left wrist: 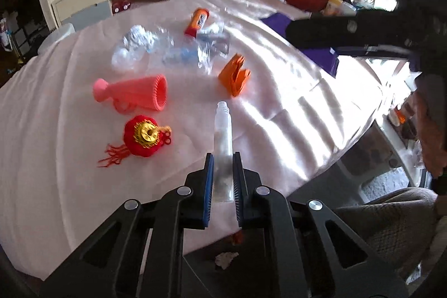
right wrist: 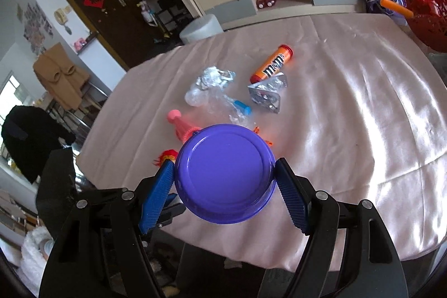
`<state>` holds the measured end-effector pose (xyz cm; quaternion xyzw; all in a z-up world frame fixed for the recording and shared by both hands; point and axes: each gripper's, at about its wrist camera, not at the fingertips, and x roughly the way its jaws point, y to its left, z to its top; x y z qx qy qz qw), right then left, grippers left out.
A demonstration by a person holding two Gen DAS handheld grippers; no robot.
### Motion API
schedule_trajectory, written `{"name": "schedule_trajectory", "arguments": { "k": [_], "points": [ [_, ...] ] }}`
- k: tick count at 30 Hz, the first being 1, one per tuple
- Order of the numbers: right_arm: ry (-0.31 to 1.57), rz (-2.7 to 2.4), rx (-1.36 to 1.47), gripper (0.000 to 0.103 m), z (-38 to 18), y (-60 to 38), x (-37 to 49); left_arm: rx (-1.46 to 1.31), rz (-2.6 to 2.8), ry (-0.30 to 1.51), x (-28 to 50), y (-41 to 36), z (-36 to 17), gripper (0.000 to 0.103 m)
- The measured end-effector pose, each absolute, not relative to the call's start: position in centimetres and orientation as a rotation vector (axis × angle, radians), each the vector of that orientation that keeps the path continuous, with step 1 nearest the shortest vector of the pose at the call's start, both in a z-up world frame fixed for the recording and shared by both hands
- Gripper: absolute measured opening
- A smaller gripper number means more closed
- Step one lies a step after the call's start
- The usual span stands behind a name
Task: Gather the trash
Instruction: 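Carry the bottle and purple lid to the bin and release both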
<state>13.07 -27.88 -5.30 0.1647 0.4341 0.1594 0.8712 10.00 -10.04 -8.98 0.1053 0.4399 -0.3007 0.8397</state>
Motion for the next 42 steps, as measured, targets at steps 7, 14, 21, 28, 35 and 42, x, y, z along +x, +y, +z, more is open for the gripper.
{"name": "schedule_trajectory", "arguments": {
  "k": [7,14,21,28,35,42],
  "points": [
    [0.91,0.39,0.311,0.075,-5.1,-26.2,9.8,0.217,-0.643,0.95,6.2,-8.7,-7.8,0.012],
    [0.979,0.446,0.271,0.075,-7.4,-24.4,6.9,0.193,-0.612,0.994,3.3,-7.3,-8.7,0.012],
    [1.091,0.497,0.21,0.075,-10.7,-21.8,4.9,0.151,-0.578,1.119,1.3,-6.1,-12.4,0.012],
    [1.233,0.51,0.163,0.075,-15.0,-20.1,4.2,0.15,-0.554,1.263,0.9,-5.5,-17.7,0.013],
    [1.317,0.483,0.144,0.076,-17.4,-19.6,4.4,0.183,-0.557,1.322,0.3,-5.5,-19.5,0.014],
    [1.327,0.458,0.165,0.083,-17.4,-20.2,4.5,0.183,-0.528,1.334,0.5,-5.0,-20.0,0.042]
  ]
}}
